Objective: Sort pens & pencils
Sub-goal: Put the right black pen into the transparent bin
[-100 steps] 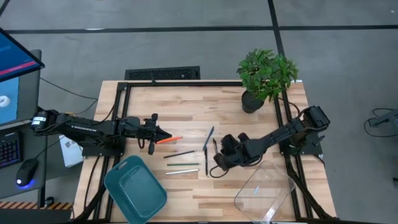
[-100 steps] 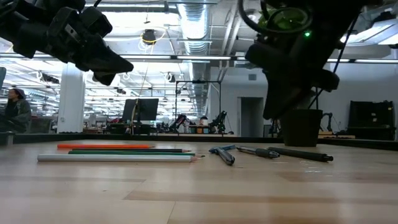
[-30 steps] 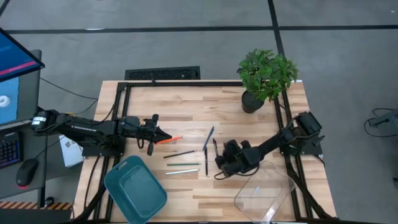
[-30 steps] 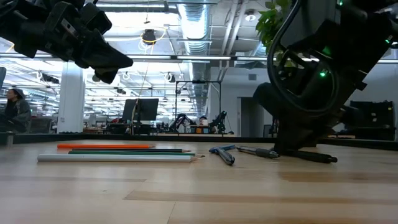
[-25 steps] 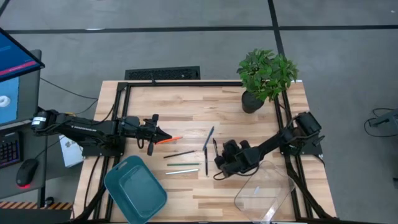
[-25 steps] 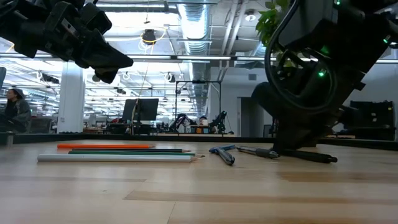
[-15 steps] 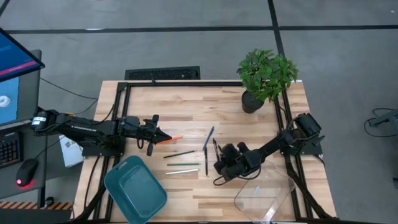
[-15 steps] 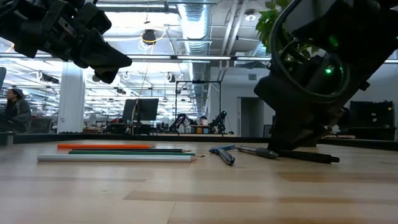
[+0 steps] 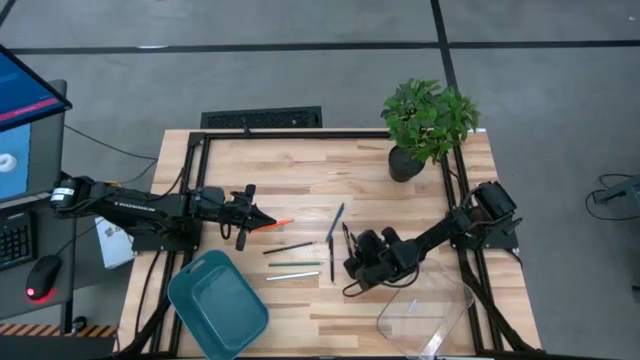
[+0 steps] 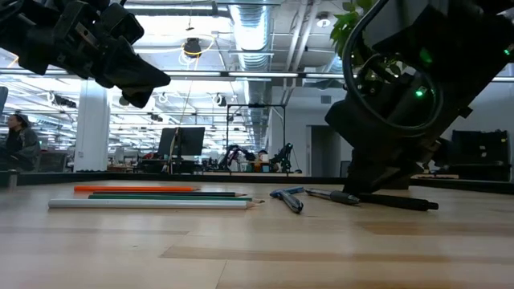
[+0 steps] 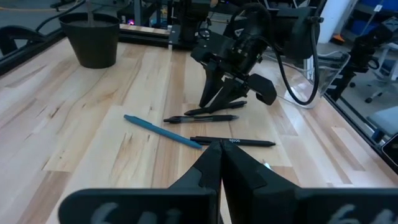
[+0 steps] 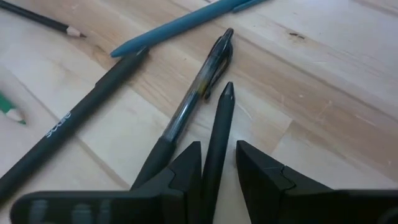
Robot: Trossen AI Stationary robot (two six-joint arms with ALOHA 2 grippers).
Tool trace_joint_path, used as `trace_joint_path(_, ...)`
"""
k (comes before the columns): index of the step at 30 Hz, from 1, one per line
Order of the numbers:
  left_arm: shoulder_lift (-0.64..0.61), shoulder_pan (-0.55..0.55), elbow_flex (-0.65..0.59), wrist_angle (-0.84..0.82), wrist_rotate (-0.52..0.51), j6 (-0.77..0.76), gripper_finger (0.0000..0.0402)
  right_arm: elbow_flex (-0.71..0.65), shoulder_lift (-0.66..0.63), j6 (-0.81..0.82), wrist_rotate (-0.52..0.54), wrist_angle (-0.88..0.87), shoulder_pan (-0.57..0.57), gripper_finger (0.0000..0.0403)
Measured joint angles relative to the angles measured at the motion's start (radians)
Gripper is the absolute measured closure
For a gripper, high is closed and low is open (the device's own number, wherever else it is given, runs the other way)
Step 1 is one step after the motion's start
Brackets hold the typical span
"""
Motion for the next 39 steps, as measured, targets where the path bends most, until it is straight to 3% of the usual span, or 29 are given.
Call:
trace_joint_path(32,0.000,0.000,-0.001,-0.003,0.000,0.000,0.0401,-0.003,0.002,0.000,-0.014,-0.005,0.006,0.0282)
trace_joint_path(39,0.000,0.000,-0.001,-0.003,0.000,0.000,0.0401,-0.003,0.002,0.000,-0.014,-0.009,0.006,0.0305)
